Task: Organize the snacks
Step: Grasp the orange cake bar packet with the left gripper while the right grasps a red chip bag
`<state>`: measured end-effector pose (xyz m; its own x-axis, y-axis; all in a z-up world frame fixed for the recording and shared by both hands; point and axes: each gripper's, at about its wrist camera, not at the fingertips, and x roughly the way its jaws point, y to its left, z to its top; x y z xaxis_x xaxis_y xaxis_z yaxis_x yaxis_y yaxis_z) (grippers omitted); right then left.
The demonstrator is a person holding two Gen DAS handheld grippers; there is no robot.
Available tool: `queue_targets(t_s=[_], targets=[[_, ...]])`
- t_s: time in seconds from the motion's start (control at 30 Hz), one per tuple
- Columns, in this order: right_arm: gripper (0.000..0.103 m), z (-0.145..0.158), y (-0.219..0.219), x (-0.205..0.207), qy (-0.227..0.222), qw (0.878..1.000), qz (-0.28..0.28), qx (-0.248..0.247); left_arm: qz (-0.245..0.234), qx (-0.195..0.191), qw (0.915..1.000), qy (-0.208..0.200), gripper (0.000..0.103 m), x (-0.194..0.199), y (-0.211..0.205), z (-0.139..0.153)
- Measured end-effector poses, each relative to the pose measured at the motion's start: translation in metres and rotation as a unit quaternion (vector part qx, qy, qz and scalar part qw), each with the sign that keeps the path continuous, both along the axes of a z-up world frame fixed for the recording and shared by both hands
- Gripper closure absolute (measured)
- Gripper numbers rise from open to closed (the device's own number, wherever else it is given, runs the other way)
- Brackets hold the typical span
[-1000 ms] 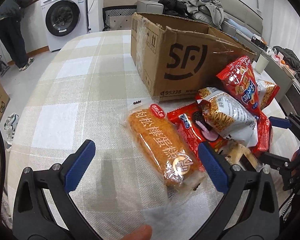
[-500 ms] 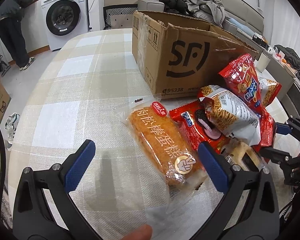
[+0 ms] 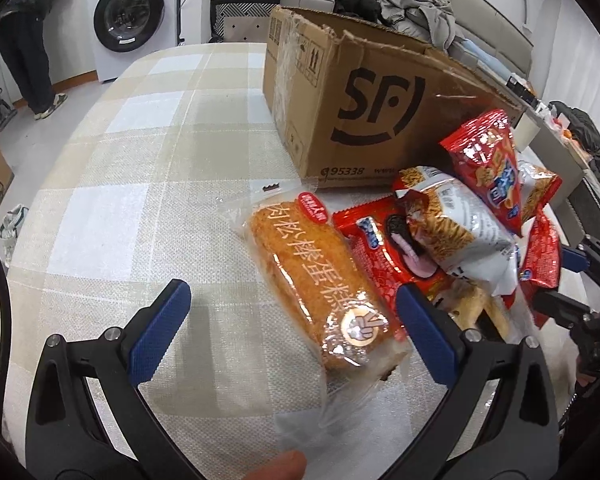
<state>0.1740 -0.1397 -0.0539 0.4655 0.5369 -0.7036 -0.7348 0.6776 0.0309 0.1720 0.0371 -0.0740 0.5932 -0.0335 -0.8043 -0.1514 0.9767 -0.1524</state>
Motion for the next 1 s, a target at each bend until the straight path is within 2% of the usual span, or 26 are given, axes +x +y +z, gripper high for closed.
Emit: queue_targets(t_s=[0.23, 0.33, 0.47, 0.67, 0.73, 0.77, 0.83, 0.9, 1.0], targets=[[0.051, 0.005, -0.004, -0.002, -0.005, 1.000, -0.003, 0.005, 0.015, 0.046, 0.9987, 0.017, 0.001, 0.002, 0.010, 0.001], [0.051, 0.009, -0.006, -0.002, -0.007, 1.000, -0.005, 0.012, 0.008, 0.040, 0.9990, 0.015, 0.001, 0.003, 0.009, 0.000], [0.051, 0.011, -0.009, -0.001, -0.009, 1.000, -0.008, 0.020, -0.015, 0.072, 0.9971, 0.018, 0.006, 0.002, -0.002, -0.004], [0.051, 0.015, -0.016, 0.002, -0.010, 0.999, -0.014, 0.040, -0.046, 0.078, 0.9958, 0.013, 0.026, 0.000, -0.013, -0.008], [0.051, 0.016, -0.019, 0.003, -0.010, 0.999, -0.017, 0.047, -0.056, 0.067, 0.9962, 0.008, 0.041, -0.001, -0.014, -0.008], [0.051, 0.016, -0.019, 0.004, -0.008, 0.999, -0.018, 0.050, -0.062, 0.062, 0.9962, 0.004, 0.044, -0.003, -0.015, -0.008], [0.051, 0.016, -0.021, 0.005, -0.009, 0.998, -0.022, 0.052, -0.066, 0.063, 0.9958, -0.003, 0.062, -0.005, -0.017, -0.007], [0.051, 0.016, -0.022, 0.006, -0.008, 0.998, -0.024, 0.056, -0.061, 0.071, 0.9955, -0.011, 0.068, -0.005, -0.017, -0.006], [0.051, 0.017, -0.026, 0.008, -0.008, 0.998, -0.028, 0.062, -0.054, 0.052, 0.9971, -0.016, 0.069, -0.005, -0.010, -0.006]])
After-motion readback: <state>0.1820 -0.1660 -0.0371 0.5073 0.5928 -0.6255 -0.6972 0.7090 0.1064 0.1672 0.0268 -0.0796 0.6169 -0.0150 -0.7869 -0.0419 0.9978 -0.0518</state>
